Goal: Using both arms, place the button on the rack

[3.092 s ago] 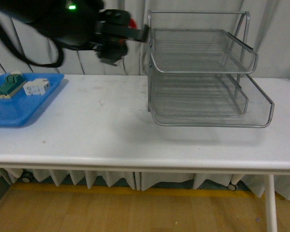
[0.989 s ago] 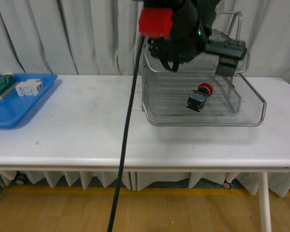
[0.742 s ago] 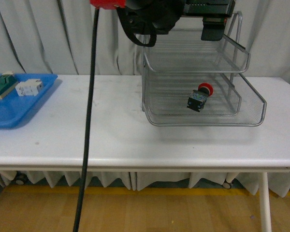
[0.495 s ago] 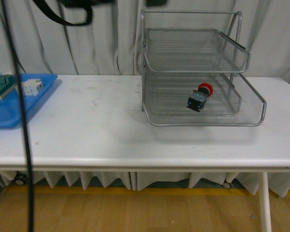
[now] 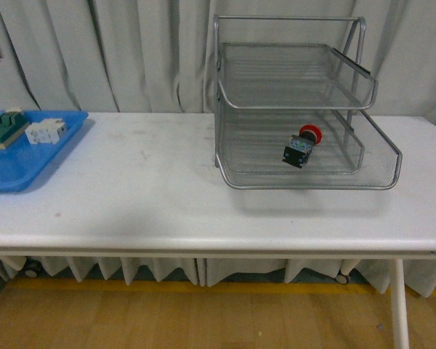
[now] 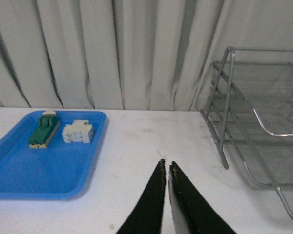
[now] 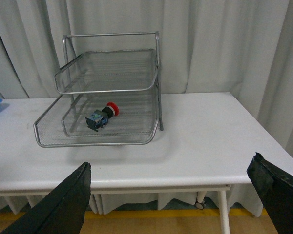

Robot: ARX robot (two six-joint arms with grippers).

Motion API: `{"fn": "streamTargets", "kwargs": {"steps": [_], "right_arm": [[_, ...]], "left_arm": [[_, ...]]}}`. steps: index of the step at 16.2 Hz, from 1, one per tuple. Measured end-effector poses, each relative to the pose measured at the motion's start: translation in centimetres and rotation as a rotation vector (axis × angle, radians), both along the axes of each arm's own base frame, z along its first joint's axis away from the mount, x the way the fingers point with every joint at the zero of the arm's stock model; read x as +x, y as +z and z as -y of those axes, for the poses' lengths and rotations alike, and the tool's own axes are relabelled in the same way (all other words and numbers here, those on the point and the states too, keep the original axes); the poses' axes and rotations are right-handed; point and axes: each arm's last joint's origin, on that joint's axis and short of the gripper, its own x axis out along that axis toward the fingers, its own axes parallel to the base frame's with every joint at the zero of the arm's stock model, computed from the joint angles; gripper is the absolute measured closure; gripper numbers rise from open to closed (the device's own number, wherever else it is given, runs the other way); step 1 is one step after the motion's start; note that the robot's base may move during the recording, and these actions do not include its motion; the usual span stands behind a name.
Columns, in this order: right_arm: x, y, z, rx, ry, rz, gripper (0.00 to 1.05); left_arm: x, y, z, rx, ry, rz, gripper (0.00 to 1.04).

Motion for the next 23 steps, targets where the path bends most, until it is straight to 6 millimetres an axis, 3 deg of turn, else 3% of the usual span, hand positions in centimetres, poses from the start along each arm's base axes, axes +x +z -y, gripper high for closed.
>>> {"fn": "streamTargets", "kwargs": {"steps": [1, 5, 8, 13, 18, 23], "right_arm": [[0.0, 0.0, 0.0, 0.000, 0.000, 0.000, 0.06], [0.0, 0.0, 0.0, 0.000, 0.000, 0.000, 0.06], [0.0, 0.0, 0.0, 0.000, 0.000, 0.000, 0.06], [0.0, 0.0, 0.0, 0.000, 0.000, 0.000, 0.06], [0.0, 0.0, 0.0, 0.000, 0.000, 0.000, 0.06], [0.0, 0.0, 0.0, 0.000, 0.000, 0.000, 0.06]], "left_arm": [[-0.9, 0.1, -0.6, -0.004, 0.007, 0.025, 1.03], [-4.4, -2.0, -2.2, 0.000, 0.002, 0.004, 1.03], [-6.5, -2.5, -3.1, -0.002, 0.012, 0.028, 1.03], [-8.6, -3.5, -4.5, -0.001, 0.014, 0.014, 1.03], [-10.8, -5.2, -4.5, -0.002, 0.005, -0.008, 1.03], [-12.2, -4.5, -4.5, -0.002, 0.005, 0.030, 1.03]]}}
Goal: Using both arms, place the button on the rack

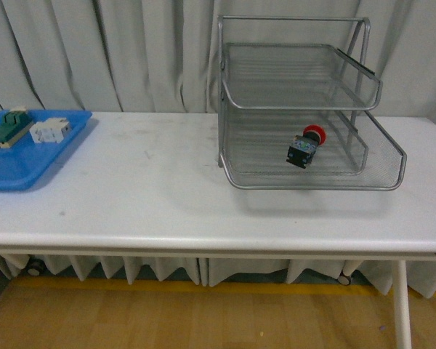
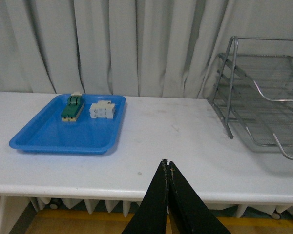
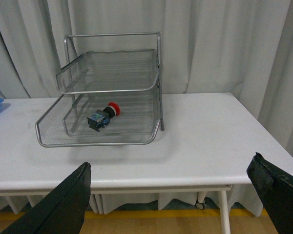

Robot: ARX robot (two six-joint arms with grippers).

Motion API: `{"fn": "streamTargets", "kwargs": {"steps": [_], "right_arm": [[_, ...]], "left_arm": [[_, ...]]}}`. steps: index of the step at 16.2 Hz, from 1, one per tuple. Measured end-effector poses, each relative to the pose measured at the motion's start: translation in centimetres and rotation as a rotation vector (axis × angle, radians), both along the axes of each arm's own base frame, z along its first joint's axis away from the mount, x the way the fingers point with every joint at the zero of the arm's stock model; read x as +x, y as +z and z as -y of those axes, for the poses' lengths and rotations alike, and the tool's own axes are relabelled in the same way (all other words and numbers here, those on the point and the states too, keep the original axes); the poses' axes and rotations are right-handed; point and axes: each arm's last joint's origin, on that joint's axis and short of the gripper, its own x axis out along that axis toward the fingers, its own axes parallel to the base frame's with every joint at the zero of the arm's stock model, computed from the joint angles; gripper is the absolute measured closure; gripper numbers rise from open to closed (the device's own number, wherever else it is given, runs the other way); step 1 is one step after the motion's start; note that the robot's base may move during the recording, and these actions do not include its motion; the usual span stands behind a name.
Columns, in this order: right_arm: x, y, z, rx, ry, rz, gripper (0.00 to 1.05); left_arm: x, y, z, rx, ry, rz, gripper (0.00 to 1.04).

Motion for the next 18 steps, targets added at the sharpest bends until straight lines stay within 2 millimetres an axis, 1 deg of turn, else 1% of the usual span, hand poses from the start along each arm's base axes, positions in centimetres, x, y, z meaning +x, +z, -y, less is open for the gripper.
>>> {"fn": "streamTargets", "kwargs": {"steps": [5, 13, 14, 15, 16, 18], "right_arm": [[0.0, 0.0, 0.0, 0.000, 0.000, 0.000, 0.06], [0.0, 0.0, 0.0, 0.000, 0.000, 0.000, 0.06], [0.0, 0.0, 0.0, 0.000, 0.000, 0.000, 0.06], [0.0, 0.0, 0.0, 0.000, 0.000, 0.000, 0.06], [0.0, 0.0, 0.0, 0.000, 0.000, 0.000, 0.06], [0.0, 0.0, 0.0, 0.000, 0.000, 0.000, 0.06]], "left_arm": [[-0.9, 0.1, 0.0, 0.000, 0.000, 0.006, 1.03], [-1.8, 0.1, 0.0, 0.000, 0.000, 0.006, 1.03], [-2.1, 0.0, 0.0, 0.000, 0.001, -0.010, 1.03], [-2.7, -0.6, 0.0, 0.000, 0.000, -0.043, 1.03], [-2.9, 0.0, 0.0, 0.000, -0.001, 0.016, 1.03], [-2.8, -0.3, 0.0, 0.000, 0.000, -0.010, 1.03]]}}
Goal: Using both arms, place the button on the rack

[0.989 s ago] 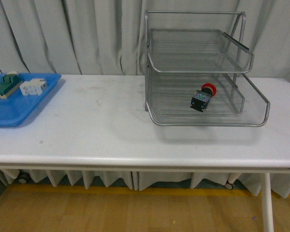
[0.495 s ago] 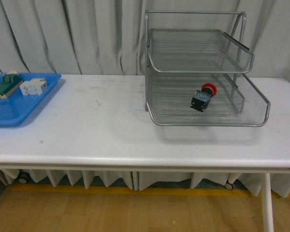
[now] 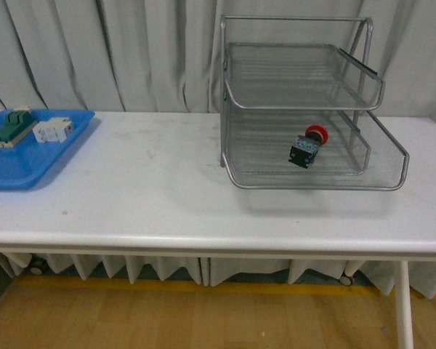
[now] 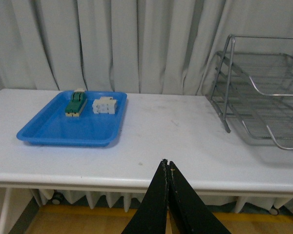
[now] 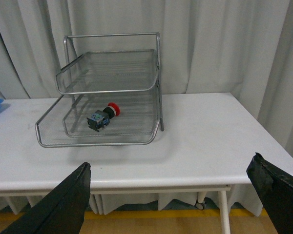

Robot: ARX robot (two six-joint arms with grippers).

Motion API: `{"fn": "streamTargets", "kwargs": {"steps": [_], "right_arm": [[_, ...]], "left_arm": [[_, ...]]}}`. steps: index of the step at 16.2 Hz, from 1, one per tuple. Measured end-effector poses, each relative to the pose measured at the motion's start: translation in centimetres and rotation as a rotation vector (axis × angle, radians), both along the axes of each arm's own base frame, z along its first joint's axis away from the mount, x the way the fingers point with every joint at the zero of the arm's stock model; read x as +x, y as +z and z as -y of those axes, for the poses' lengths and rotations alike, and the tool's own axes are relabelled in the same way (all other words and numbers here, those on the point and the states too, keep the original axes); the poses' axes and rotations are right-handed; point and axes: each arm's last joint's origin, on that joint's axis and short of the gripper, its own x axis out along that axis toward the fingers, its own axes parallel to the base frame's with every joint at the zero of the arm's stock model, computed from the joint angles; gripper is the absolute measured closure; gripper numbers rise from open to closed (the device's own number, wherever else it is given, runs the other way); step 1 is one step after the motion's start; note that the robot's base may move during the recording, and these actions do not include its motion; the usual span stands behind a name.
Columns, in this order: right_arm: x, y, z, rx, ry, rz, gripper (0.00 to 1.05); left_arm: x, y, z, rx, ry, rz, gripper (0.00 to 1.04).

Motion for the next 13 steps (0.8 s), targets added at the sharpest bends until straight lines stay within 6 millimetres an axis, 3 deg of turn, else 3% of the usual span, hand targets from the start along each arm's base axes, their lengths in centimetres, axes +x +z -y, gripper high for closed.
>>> {"fn": "streamTargets", "kwargs": {"steps": [1, 8, 9, 10, 13], "right_arm": [[0.0, 0.0, 0.0, 0.000, 0.000, -0.001, 0.06], [0.0, 0.0, 0.0, 0.000, 0.000, 0.000, 0.06], [0.2, 0.0, 0.1, 0.052, 0.080, -0.025, 0.06], [1.1, 0.9, 0.6, 0.142, 0.146, -0.038, 0.06], [6.8, 7.0, 1.1, 0.257, 0.230, 0.108, 0.06]], "left_arm": [[0.0, 0.1, 0.0, 0.000, 0.001, 0.006, 0.98], [0.0, 0.0, 0.0, 0.000, 0.000, 0.005, 0.11], [0.0, 0.0, 0.0, 0.002, 0.001, 0.005, 0.05], [0.0, 0.0, 0.0, 0.002, -0.001, 0.005, 0.07], [0.0, 0.0, 0.0, 0.002, 0.000, 0.005, 0.07]]}}
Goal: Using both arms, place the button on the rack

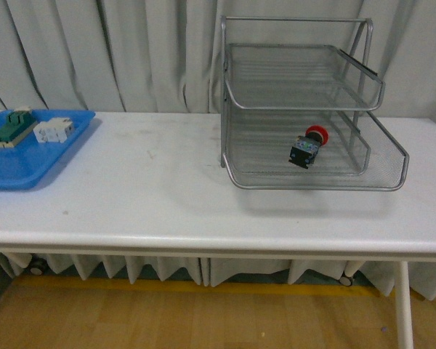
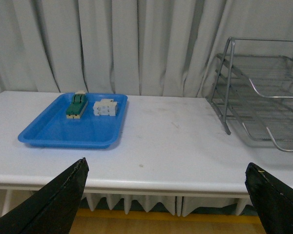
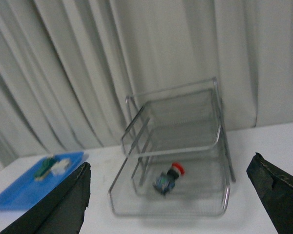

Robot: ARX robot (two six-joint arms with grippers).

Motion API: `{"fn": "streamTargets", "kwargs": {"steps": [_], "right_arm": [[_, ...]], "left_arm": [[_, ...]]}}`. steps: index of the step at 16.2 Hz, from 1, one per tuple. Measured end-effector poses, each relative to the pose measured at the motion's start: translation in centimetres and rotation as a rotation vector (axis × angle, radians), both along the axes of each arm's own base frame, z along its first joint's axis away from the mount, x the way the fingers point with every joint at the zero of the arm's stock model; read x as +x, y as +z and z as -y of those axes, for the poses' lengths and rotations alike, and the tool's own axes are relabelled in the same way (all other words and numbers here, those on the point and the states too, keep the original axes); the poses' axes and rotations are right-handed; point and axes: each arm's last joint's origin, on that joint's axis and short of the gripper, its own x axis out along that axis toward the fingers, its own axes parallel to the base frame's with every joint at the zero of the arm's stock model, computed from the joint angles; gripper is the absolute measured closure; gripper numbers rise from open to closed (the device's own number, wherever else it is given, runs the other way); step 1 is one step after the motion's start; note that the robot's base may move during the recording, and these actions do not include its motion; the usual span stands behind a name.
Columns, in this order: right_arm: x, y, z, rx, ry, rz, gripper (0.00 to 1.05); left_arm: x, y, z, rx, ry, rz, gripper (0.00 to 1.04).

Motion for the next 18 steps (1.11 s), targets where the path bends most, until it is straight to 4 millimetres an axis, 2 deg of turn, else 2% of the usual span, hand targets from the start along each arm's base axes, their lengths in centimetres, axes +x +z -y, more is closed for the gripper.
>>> {"fn": "streamTargets", "kwargs": {"steps": [1, 2, 3, 4, 6, 7, 8, 9, 10, 11, 13, 14, 16, 18], "right_arm": [[2.4, 1.3, 0.1, 0.014, -0.023, 0.022, 0.06], [6.4, 2.1, 0.0, 0.040, -0.033, -0.027, 0.06], [10.0, 1.8, -0.4, 0.058, -0.046, -0.124, 0.06], [14.5, 0.6, -1.3, 0.069, -0.054, -0.252, 0.06], [20.8, -0.8, -3.2, 0.074, -0.050, -0.422, 0.06], [22.4, -0.9, -3.9, 0.074, -0.056, -0.459, 0.11], [23.6, -1.0, -4.7, 0.064, -0.047, -0.496, 0.23], [23.9, -1.4, -5.5, 0.049, -0.036, -0.543, 0.36], [23.9, -1.8, -6.1, 0.034, -0.015, -0.583, 0.47], [23.8, -2.3, -7.0, 0.009, 0.030, -0.640, 0.64], [23.6, -3.1, -7.6, -0.018, 0.059, -0.694, 0.84], [23.4, -3.7, -8.2, -0.039, 0.082, -0.723, 1.00], [22.9, -5.0, -8.9, -0.076, 0.107, -0.789, 1.03], [22.1, -7.3, -10.1, -0.124, 0.157, -0.870, 1.03]], "left_arm": [[0.0, 0.0, 0.0, 0.000, 0.000, 0.000, 0.07], [0.0, 0.0, 0.0, 0.000, 0.000, 0.000, 0.07], [0.0, 0.0, 0.0, 0.000, 0.000, 0.000, 0.07], [0.0, 0.0, 0.0, 0.000, 0.000, 0.000, 0.07], [0.0, 0.0, 0.0, 0.000, 0.000, 0.000, 0.07], [0.0, 0.0, 0.0, 0.000, 0.000, 0.000, 0.07], [0.0, 0.0, 0.0, 0.000, 0.000, 0.000, 0.07], [0.0, 0.0, 0.0, 0.000, 0.000, 0.000, 0.07], [0.0, 0.0, 0.0, 0.000, 0.000, 0.000, 0.07], [0.0, 0.0, 0.0, 0.000, 0.000, 0.000, 0.07], [0.0, 0.0, 0.0, 0.000, 0.000, 0.000, 0.07], [0.0, 0.0, 0.0, 0.000, 0.000, 0.000, 0.07], [0.0, 0.0, 0.0, 0.000, 0.000, 0.000, 0.07], [0.0, 0.0, 0.0, 0.000, 0.000, 0.000, 0.07]]}}
